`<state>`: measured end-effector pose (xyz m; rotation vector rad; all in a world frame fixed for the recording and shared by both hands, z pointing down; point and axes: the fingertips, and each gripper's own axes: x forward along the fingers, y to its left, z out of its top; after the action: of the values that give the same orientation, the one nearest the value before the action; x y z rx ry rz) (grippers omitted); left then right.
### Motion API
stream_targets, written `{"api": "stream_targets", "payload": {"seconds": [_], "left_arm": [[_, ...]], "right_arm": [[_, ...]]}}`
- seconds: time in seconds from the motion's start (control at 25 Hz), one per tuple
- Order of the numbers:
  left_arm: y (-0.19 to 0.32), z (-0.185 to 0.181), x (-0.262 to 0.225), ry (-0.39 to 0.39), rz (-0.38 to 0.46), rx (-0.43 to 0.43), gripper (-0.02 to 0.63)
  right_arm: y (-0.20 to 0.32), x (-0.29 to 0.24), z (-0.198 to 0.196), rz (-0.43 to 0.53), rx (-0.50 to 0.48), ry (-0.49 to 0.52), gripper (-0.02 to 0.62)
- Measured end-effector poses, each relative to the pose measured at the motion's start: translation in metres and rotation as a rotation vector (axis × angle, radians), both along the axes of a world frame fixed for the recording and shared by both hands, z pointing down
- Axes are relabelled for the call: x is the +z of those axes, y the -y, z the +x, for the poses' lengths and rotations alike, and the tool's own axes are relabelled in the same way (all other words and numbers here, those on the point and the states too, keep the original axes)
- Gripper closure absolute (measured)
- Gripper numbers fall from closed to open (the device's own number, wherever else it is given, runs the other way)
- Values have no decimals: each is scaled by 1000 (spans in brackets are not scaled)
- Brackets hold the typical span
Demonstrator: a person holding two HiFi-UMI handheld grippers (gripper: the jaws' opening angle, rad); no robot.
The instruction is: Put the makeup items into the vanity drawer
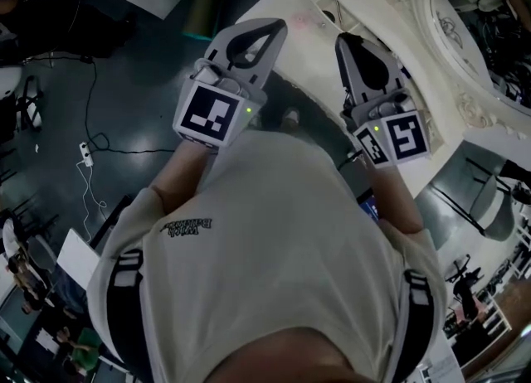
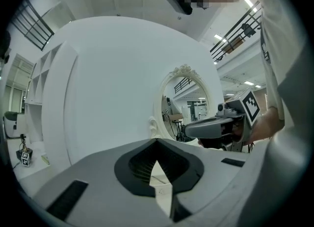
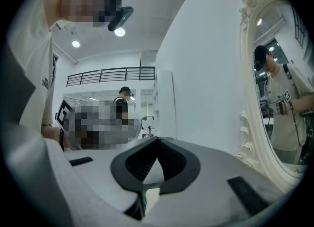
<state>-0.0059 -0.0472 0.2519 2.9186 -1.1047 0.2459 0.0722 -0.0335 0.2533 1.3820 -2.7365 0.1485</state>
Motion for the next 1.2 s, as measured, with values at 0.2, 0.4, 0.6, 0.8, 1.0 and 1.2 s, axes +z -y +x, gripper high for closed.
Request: {"api": "stream_targets", "payload": {"seconds": [0.2,0.4,0.6,0.8,1.0,1.2], "left_arm": [[22,-3,7,9,27,-23,592],[46,-4,25,20,-8,-44,592],[72,-6,56,42,-61,-52,592],[101,-3,98,60,-127,-54,592],[130,2,143,66,-163,-50,592],[150,2,193,109,-261,-54,592]], "right_arm": [[28,3,-2,-21,-10,-10,592],[58,20,-9,-74,-10,-34,569],[89,64,-19,-172,-2,-68,531],[118,124,-24,-265,19,-158,514],[144,191,-22,-371,51,-228,476],[159,247,-19,-469,80,-271,476]]}}
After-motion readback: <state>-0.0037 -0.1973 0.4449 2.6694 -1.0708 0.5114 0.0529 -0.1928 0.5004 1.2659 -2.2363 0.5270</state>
